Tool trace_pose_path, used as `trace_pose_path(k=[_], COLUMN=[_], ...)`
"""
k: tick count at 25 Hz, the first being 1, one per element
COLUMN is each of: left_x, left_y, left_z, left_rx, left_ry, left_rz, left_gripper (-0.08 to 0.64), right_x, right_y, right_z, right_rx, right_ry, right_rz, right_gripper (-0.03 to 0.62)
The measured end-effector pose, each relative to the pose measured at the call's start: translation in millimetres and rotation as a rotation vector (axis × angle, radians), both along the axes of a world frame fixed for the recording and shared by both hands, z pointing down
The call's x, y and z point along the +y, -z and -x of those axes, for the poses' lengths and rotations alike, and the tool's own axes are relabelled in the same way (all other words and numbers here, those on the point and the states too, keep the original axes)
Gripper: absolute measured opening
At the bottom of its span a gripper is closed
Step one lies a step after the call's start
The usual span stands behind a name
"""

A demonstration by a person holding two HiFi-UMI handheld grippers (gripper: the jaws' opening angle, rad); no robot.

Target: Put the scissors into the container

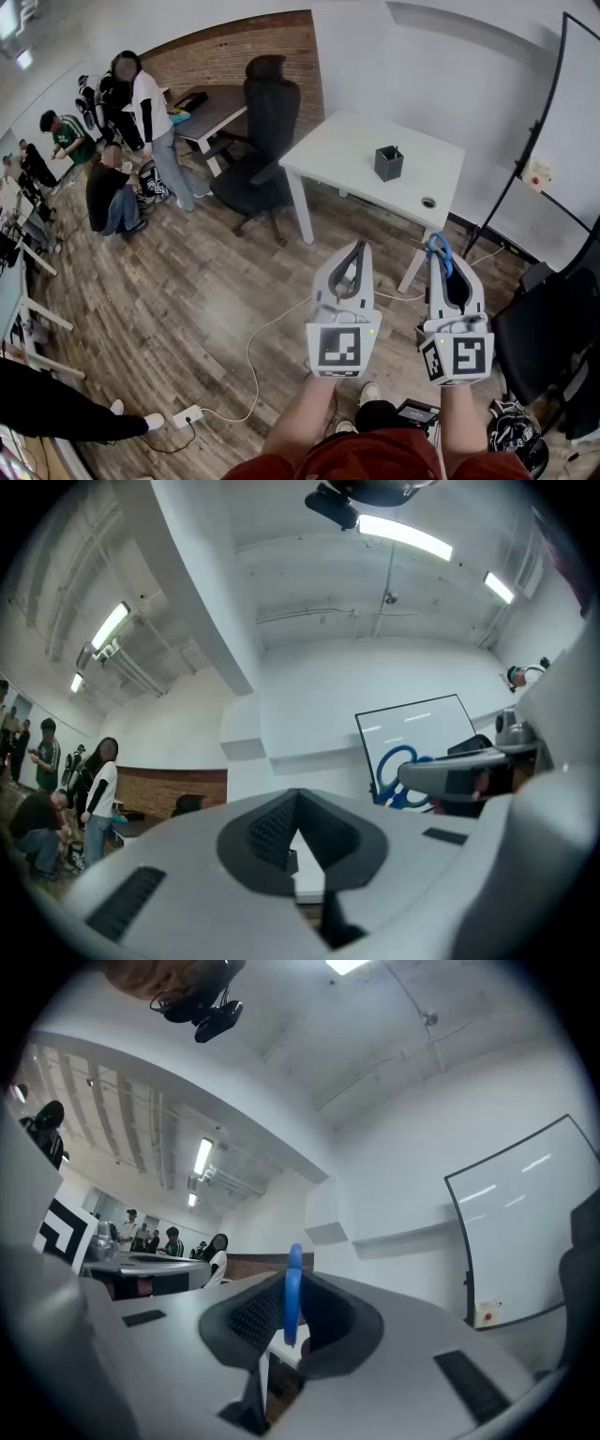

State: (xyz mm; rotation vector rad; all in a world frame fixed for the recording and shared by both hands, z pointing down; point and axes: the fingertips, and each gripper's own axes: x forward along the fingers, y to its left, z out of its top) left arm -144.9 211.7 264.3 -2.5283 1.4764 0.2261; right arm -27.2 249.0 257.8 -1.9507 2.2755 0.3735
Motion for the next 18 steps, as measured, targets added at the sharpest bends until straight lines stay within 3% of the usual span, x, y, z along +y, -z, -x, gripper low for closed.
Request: trace_pose_path(k=[3,8,18], left_x=[46,98,142], left_y=[4,4,2], left_z=[5,-7,-58], left_rx=[-0.041,-0.031,-0.02], left_ry=[0.008,0.025,0.074], left_rz=[-0.003,0.009,0.015], left_gripper=[0.012,0.012,0.012], right_x=[40,82,120], right_y=[6,12,4], right_z=[4,-6,-58], right_rx=[-0.028,-0.04,-0.083], right_ry=[0.001,0.017,0.044], right_rz=[-0.01,-0.027,-0.014], right_gripper=[0.054,0.054,0.054])
